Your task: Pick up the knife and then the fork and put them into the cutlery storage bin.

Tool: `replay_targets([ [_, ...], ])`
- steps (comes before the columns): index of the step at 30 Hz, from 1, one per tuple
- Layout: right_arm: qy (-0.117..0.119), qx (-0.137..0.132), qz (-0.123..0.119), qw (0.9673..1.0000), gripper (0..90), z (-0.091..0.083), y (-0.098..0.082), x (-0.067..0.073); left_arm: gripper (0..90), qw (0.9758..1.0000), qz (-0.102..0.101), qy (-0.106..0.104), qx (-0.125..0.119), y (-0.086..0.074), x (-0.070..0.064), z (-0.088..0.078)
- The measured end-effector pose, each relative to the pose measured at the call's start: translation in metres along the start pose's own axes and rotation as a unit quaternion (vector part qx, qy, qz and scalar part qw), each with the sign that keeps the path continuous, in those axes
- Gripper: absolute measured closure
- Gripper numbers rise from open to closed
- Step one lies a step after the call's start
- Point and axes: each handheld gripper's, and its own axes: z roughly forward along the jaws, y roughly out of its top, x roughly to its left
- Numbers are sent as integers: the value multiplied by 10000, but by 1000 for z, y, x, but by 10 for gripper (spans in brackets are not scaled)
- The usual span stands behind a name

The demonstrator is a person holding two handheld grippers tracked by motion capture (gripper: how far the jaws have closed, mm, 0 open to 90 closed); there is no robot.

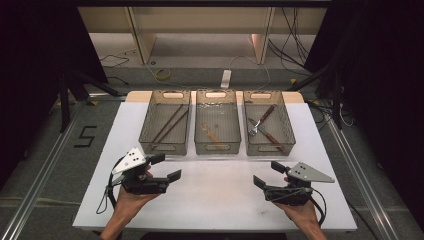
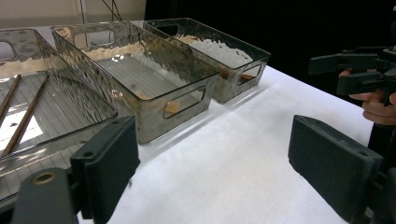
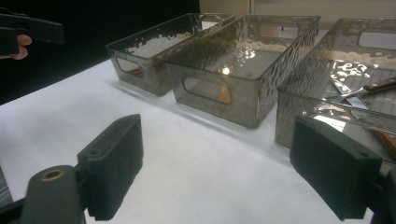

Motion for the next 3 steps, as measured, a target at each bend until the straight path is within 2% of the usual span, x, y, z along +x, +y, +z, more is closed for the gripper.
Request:
replay_targets([
  [3,10,24,13,10000,180,0,0,0,156,10000,2,3,-8,0,0,0],
])
